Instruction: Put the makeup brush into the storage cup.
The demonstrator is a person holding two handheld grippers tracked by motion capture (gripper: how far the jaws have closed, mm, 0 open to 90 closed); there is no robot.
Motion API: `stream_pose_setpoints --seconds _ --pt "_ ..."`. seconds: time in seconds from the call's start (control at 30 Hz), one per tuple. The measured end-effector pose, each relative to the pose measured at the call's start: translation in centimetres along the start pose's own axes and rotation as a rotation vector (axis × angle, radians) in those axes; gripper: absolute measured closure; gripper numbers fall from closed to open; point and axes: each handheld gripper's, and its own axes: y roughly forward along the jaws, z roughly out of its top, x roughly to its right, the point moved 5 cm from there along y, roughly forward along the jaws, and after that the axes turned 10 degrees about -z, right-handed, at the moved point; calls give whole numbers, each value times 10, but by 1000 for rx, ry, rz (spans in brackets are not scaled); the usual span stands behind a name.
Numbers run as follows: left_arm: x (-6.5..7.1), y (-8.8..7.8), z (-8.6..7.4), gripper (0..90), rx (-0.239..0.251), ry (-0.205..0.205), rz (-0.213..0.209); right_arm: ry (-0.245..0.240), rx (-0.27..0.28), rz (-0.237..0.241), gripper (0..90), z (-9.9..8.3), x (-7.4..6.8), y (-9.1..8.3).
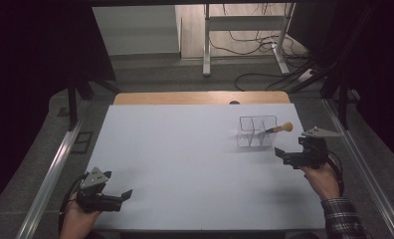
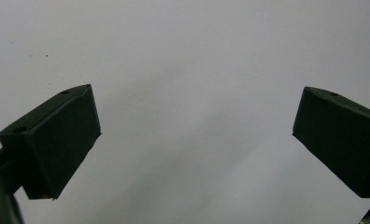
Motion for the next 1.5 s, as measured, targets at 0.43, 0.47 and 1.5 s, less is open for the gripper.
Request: stream_pose_setpoints --seconds 0.43,0.47,1.5 --pt "1 0 1 11 -3 9 3 -5 -6 2 0 -12 -6 -3" --pt "1 0 1 11 -4 10 4 -5 -9 0 0 -13 -7 -3" --pt "-1 -2 0 12 -2 13 18 -58 -24 23 0 -33 -26 -12"
